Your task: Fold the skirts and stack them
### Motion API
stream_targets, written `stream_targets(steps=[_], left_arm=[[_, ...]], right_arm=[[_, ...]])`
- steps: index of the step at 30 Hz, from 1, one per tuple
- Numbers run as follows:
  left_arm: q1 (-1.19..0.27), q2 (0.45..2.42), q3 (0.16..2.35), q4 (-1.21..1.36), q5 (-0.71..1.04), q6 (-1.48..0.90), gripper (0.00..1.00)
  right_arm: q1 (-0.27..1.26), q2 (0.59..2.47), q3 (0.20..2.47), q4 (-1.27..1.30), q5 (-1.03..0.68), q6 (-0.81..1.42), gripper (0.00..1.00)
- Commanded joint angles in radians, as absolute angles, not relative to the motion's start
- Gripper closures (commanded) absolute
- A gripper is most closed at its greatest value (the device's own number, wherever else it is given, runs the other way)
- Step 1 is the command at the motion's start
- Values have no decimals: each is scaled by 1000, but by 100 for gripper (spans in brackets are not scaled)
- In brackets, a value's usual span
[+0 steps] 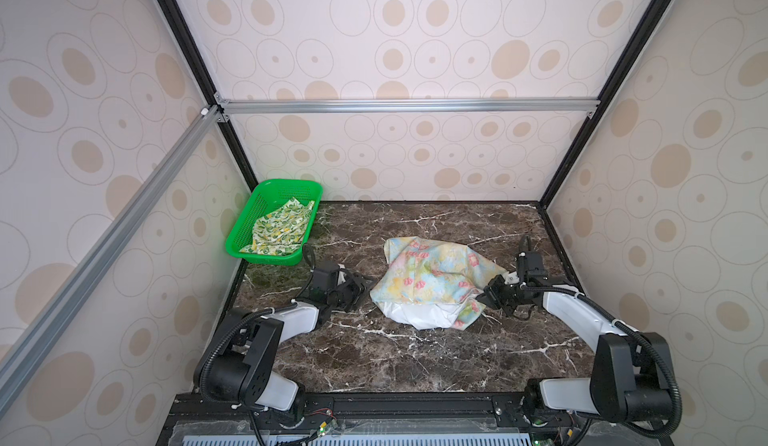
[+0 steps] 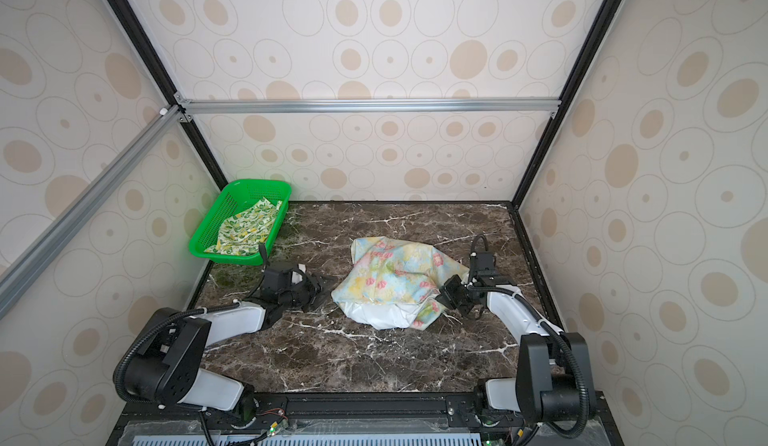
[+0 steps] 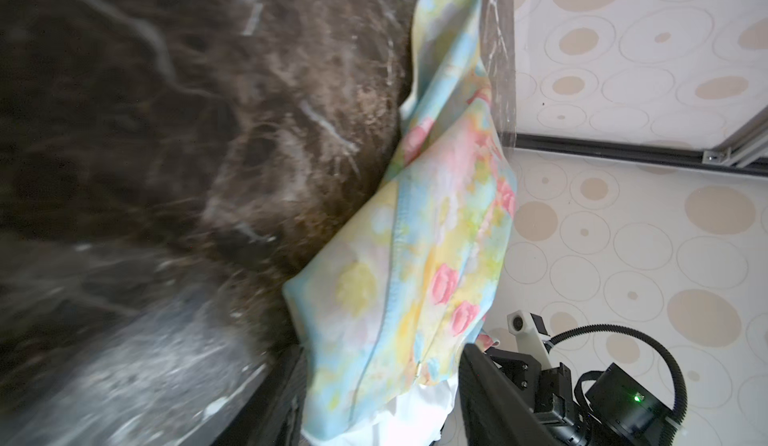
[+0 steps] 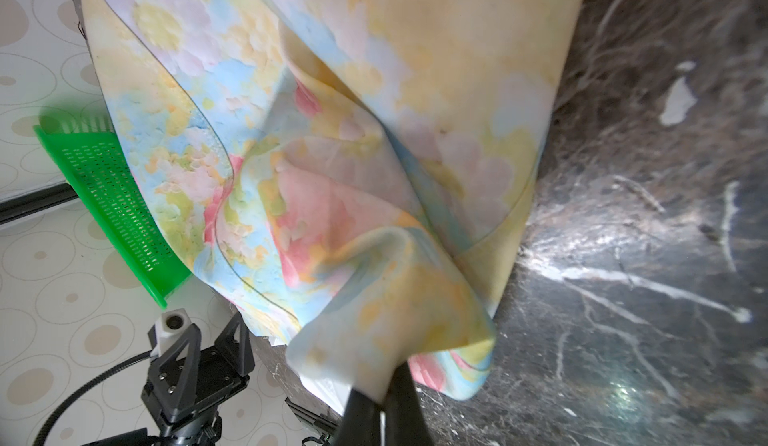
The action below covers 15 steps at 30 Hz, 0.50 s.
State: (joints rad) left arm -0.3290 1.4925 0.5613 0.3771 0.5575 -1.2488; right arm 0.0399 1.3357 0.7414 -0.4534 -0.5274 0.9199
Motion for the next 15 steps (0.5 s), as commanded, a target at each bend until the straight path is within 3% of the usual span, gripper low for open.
stream_targets(steps=[1,8,15], left_arm=[[-379,1531,681,221,512,-1058,40],[-449,1567,839,-131,277,-733,40],[-464,1470,778,-51,188,-559,36]], right_arm=[[49,1332,736,-455,-540,937,100],[49,1332,759,-494,-528,888,100],[49,1365,786,-510,-546,834,100]])
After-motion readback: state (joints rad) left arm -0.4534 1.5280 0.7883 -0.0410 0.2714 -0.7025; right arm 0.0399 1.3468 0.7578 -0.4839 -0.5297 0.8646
